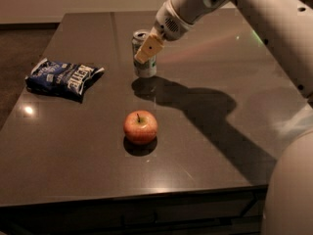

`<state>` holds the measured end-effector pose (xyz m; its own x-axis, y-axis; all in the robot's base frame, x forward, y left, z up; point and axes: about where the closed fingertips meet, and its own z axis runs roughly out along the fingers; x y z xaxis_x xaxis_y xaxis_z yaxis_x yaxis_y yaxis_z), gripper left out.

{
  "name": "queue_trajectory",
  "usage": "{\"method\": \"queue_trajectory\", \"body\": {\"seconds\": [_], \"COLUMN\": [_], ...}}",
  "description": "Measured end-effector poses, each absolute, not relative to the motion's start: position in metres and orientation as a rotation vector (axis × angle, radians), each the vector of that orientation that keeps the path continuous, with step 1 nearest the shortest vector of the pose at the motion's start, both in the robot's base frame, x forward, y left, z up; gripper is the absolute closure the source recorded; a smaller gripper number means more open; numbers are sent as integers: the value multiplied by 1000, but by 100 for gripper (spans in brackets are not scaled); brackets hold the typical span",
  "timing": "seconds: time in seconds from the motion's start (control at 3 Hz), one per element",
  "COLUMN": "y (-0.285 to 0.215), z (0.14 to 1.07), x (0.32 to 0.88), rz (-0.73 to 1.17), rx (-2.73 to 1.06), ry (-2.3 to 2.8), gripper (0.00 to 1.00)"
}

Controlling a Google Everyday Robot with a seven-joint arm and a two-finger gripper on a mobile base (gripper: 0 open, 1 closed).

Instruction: Pick 7up can

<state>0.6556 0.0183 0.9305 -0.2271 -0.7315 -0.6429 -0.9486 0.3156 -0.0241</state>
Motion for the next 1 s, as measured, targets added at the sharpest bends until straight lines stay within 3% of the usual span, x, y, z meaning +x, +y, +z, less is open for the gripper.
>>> {"method": "queue_trajectory", "body": {"seconds": [1.0], "y": [14], "z": [998], "x": [631], "rz": [480], "rx": [-1580], "ry": [1936], "gripper": [100]}}
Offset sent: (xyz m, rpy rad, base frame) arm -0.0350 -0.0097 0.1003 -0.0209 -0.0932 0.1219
